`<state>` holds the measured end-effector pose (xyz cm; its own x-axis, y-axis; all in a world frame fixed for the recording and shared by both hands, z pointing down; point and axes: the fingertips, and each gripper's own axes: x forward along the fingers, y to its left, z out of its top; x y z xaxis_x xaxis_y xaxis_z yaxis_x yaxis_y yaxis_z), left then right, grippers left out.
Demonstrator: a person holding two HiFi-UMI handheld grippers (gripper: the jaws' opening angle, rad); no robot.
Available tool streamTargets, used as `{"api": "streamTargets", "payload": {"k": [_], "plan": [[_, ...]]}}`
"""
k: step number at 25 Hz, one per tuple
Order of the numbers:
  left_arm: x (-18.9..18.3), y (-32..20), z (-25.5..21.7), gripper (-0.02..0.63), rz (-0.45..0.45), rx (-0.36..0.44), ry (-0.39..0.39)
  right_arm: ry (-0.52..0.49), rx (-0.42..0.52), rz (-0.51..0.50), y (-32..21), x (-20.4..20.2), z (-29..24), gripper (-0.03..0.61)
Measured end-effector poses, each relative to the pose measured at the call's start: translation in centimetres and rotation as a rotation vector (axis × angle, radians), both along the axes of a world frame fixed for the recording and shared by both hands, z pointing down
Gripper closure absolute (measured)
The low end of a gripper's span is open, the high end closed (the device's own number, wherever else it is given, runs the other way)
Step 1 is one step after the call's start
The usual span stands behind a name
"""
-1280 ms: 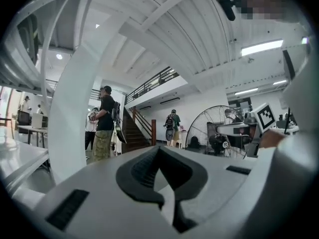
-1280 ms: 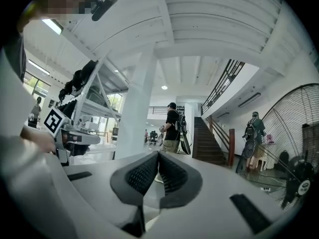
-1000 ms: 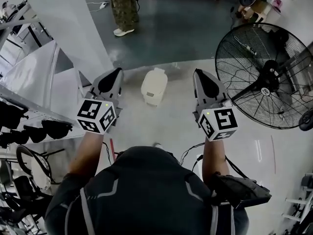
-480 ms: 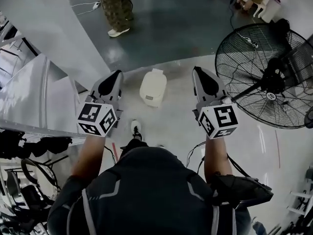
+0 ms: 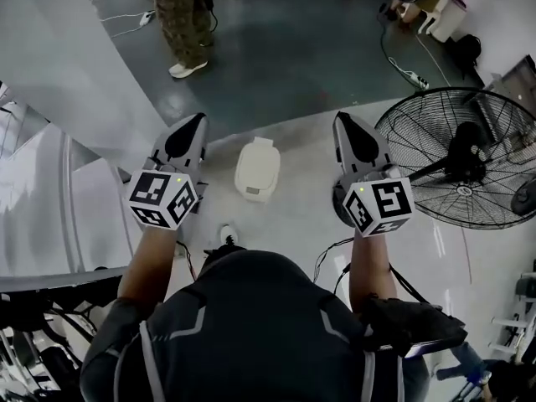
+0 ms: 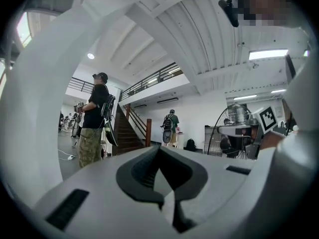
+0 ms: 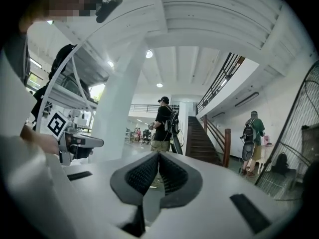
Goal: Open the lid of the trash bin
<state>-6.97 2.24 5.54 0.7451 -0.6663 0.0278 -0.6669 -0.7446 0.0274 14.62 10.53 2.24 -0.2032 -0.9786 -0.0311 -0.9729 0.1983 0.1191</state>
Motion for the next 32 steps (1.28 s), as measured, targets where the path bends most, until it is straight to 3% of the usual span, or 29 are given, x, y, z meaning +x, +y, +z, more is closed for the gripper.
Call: {"api": "streamTargets", "payload": {"k": [9,13,17,22,32], "plan": [[-0.3,-7.7,0.7,0.605,0.080,0.012,0.006,-0.005,-0.030,0.073,-6.7,-1.0,1.3,0.551],[-1.4,-11.4,0.4,0.604,0.061,0.045,0.006,-0.022,-0.044,0.126,-9.8,-1.2,1.9,0.549],[-1.7,-13.5,2.4,0.604,0.056,-0.011,0.010,-0.021,-0.088,0.139,-11.6,-1.0,3.4,0.549],[1.0,-13.8,4.1,0.604,0.123,-0.040,-0.006,-0.045,-0.114,0.120,-13.8,1.0,5.4,0.548],[3.0,-15.7,8.0,0.606,-0.052,-0.134,-0.035,-0.094,-0.201,-0.032,-18.2,4.9,10.4,0.548]]}}
